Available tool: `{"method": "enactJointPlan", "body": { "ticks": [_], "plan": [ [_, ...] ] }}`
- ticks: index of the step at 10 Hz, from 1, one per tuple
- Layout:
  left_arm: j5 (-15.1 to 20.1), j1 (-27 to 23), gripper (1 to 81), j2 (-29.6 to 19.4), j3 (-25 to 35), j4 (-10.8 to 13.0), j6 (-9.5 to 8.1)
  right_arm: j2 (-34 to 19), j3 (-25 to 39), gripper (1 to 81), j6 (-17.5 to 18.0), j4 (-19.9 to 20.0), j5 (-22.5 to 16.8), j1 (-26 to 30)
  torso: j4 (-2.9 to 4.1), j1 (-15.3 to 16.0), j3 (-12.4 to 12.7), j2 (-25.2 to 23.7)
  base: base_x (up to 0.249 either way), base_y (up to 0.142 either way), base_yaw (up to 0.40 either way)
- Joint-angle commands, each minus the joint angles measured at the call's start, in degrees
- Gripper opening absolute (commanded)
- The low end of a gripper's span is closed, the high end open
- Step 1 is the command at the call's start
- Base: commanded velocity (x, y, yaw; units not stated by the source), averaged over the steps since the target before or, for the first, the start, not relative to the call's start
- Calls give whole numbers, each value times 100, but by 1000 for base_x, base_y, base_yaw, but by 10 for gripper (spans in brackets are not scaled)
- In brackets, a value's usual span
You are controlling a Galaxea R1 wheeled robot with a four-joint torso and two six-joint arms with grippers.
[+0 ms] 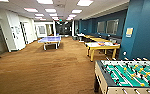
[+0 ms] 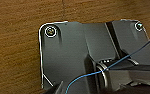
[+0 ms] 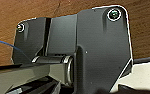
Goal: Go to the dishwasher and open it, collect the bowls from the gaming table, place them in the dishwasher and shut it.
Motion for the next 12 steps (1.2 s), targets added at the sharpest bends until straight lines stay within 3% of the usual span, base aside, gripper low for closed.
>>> {"method": "enactJointPlan", "body": {
  "ticks": [1, 7, 12],
  "plan": [
    [222, -325, 811, -35, -37, -1, 10, 1, 11, 811, -8, -13, -324, 313, 0, 0, 0, 0, 121, 0, 0],
    [222, -325, 811, -36, -37, -1, 10, 10, 11, 811, -8, -13, -324, 330, 0, 2, 0, 0, 121, 0, 0],
    [230, -325, 811, -27, -37, -1, 18, 10, 11, 811, -8, -13, -324, 322, 0, 2, 0, 0, 121, 49, 0]
  ]
}}
